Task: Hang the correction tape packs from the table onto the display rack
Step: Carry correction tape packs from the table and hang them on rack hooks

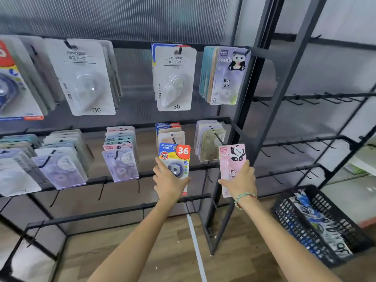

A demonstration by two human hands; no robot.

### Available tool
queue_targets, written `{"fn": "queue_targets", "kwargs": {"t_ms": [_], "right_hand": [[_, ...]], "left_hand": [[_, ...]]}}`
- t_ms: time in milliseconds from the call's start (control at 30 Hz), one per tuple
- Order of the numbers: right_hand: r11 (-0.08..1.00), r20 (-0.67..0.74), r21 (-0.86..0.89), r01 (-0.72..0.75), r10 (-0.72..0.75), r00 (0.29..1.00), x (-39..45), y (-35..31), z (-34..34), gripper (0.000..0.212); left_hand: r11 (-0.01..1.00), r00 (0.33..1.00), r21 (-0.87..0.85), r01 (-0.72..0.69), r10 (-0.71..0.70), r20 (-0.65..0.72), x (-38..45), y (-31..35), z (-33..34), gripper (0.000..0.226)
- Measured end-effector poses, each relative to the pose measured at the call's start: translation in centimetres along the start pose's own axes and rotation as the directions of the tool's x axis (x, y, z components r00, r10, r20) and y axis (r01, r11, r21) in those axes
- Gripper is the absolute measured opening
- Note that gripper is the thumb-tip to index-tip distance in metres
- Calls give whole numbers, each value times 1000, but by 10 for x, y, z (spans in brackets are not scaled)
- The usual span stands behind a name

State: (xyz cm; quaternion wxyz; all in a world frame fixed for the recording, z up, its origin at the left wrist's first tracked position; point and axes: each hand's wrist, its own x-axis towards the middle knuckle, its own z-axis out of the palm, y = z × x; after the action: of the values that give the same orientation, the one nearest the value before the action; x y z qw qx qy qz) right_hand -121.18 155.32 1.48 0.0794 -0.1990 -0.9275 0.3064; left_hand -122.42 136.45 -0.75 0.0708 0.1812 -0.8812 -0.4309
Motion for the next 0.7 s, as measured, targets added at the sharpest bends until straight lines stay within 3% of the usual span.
{"fn": "queue_targets", "kwargs": {"t_ms": [533,700], "right_hand": [[994,107,-25,104,-101,989,37,-4,17,112],[994,129,14,104,-105,986,43,-6,20,111]], "left_hand": [[992,996,126,28,-17,-87,-9,7,9,121],[987,998,158,20,-11,-56,-12,8,13,126]]}}
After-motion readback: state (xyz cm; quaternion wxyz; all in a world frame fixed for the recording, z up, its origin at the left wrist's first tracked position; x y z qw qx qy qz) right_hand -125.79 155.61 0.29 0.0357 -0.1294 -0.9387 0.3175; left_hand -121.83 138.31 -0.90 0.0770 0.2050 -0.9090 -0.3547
